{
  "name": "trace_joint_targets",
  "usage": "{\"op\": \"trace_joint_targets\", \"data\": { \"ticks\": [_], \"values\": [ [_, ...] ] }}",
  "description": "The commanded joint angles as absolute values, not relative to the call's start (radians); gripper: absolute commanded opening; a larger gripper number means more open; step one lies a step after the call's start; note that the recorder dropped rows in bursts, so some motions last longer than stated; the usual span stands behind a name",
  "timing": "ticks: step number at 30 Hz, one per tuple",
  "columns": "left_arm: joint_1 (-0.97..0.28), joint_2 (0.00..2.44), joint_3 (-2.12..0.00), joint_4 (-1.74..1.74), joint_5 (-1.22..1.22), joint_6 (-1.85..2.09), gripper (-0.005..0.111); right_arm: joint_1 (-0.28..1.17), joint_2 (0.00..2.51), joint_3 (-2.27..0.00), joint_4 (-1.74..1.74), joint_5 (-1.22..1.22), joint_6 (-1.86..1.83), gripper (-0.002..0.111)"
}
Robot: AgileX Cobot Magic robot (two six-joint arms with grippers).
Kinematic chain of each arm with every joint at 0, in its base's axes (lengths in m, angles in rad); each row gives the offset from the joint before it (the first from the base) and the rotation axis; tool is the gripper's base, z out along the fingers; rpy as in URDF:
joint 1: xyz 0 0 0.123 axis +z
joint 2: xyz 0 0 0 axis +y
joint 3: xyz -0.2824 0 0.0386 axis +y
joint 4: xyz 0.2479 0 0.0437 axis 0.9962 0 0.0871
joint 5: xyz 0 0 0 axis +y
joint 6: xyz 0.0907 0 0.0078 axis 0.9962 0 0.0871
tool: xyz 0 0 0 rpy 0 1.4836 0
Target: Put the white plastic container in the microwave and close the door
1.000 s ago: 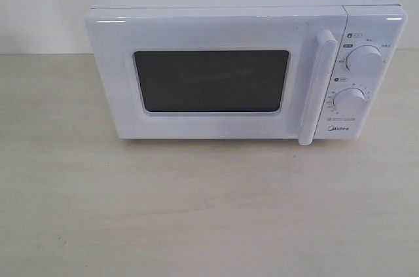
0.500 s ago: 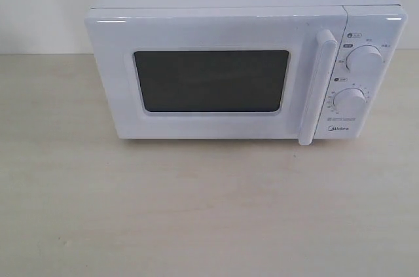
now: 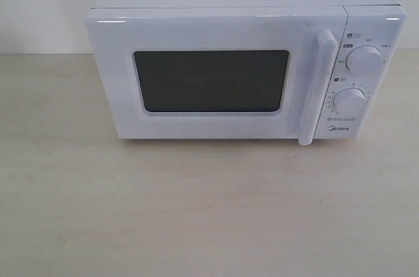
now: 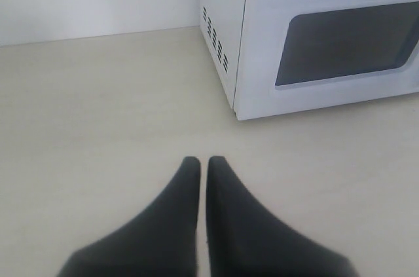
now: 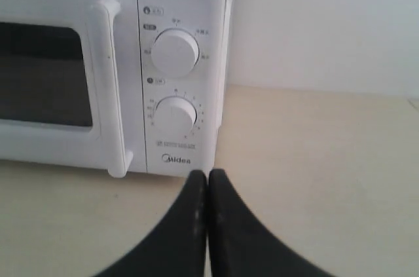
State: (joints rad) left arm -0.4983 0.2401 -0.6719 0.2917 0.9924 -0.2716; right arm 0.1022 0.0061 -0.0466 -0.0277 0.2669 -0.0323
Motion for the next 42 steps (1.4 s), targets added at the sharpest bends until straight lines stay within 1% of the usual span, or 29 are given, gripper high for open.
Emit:
{"op": "trace_joint_targets", "data": {
  "ticks": [1, 4, 8, 23, 30, 42],
  "values": [
    [-0.499, 0.234, -0.668, 0.296, 0.990, -0.281, 0.004, 0.099, 0.000, 0.000, -0.029, 0.252, 0.012, 0.000],
    [-0.499, 0.234, -0.668, 0.296, 0.990, -0.281, 0.004, 0.099, 0.000, 0.000, -0.029, 0.262, 0.026, 0.000],
    [-0.499, 0.234, -0.668, 0.296, 0.990, -0.281, 0.004, 0.099, 0.000, 0.000, -0.029, 0.354, 0.026, 0.000],
    [-0.499, 0.234, -0.668, 0.296, 0.990, -0.281, 0.004, 0.099, 0.000, 0.000, -0.039, 0.360, 0.017, 0.000],
    [-0.499, 0.234, -0.668, 0.298, 0.991, -0.281, 0.004, 0.032, 0.000, 0.000, -0.041, 0.360, 0.021, 0.000],
    [-0.499, 0.234, -0.668, 0.298, 0.991, -0.281, 0.004, 0.030, 0.000, 0.000, -0.056, 0.360, 0.021, 0.000]
  ]
}}
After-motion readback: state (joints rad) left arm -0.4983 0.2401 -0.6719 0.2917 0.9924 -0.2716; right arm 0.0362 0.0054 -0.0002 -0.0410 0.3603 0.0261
